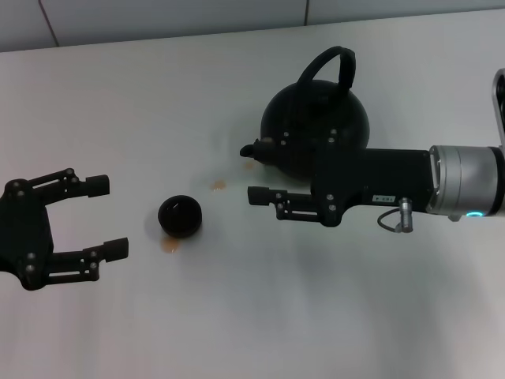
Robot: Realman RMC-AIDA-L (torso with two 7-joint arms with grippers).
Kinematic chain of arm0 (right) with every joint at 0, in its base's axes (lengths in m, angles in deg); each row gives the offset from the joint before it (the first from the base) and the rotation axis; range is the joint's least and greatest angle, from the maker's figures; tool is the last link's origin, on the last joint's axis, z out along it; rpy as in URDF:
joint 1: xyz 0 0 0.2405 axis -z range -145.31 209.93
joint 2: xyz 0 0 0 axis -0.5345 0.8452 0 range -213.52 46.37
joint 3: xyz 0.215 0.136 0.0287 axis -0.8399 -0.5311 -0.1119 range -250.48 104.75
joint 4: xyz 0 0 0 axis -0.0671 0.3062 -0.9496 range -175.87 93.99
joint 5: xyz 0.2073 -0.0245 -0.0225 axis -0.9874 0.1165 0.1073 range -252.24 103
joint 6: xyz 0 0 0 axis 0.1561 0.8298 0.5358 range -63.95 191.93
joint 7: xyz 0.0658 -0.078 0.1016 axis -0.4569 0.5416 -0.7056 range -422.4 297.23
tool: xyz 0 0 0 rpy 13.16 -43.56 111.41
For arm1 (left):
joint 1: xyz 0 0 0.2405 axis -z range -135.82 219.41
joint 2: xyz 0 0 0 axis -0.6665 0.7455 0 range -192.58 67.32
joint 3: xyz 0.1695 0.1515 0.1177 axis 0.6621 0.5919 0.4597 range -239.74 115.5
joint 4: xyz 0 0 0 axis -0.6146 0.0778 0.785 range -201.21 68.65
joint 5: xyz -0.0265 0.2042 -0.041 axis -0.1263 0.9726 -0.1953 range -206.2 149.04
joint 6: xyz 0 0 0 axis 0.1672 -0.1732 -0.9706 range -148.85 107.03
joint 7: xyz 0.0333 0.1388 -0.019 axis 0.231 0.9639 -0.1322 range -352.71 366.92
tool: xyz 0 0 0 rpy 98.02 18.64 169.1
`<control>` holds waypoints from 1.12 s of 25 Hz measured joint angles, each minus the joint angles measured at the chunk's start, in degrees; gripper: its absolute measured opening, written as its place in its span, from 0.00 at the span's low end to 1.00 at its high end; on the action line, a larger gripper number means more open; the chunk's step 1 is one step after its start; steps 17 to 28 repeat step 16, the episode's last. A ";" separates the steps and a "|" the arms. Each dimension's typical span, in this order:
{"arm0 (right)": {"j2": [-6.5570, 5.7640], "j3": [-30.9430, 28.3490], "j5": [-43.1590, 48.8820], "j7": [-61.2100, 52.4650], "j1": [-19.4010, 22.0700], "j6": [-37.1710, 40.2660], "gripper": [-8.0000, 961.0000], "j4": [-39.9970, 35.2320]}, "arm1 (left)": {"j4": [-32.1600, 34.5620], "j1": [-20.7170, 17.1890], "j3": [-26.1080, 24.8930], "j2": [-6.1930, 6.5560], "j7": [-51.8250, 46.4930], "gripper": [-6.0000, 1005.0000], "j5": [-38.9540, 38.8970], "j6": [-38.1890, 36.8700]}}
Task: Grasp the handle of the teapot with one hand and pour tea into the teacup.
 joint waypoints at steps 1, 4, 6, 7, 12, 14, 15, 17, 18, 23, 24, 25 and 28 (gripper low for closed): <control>0.00 0.00 0.00 0.00 0.00 0.00 0.61 0.00 | 0.00 0.00 0.00 0.00 0.00 0.84 0.00 0.00; 0.00 0.00 0.44 0.01 -0.32 -0.37 0.61 0.05 | -0.29 0.03 -0.01 0.00 0.01 0.84 0.00 0.28; 0.02 0.00 0.60 0.02 -0.47 -0.49 0.61 0.12 | -0.43 0.05 -0.01 0.00 0.03 0.84 0.00 0.42; 0.04 0.00 0.62 0.02 -0.51 -0.60 0.61 0.15 | -0.52 0.08 -0.01 0.00 0.07 0.84 0.00 0.68; 0.08 0.07 0.64 0.02 -0.64 -0.90 0.61 0.11 | -0.58 0.12 0.02 0.00 0.11 0.84 0.00 0.83; 0.08 0.09 0.67 0.03 -0.65 -0.90 0.61 0.09 | -0.59 0.16 0.02 0.00 0.10 0.84 0.00 0.95; 0.09 0.09 0.69 0.02 -0.61 -0.90 0.61 0.07 | -0.64 0.17 0.02 0.00 0.10 0.84 0.00 1.21; 0.08 0.09 0.71 0.03 -0.50 -0.90 0.61 0.05 | -0.64 0.17 0.02 0.00 0.10 0.84 0.00 1.21; 0.08 0.09 0.71 0.03 -0.50 -0.90 0.61 0.05 | -0.64 0.17 0.02 0.00 0.10 0.84 0.00 1.21; 0.08 0.09 0.71 0.03 -0.50 -0.90 0.61 0.05 | -0.64 0.17 0.02 0.00 0.10 0.84 0.00 1.21; 0.08 0.09 0.71 0.03 -0.50 -0.90 0.61 0.05 | -0.64 0.17 0.02 0.00 0.10 0.84 0.00 1.21; 0.08 0.09 0.71 0.03 -0.50 -0.90 0.61 0.05 | -0.64 0.17 0.02 0.00 0.10 0.84 0.00 1.21; 0.08 0.09 0.71 0.03 -0.50 -0.90 0.61 0.05 | -0.64 0.17 0.02 0.00 0.10 0.84 0.00 1.21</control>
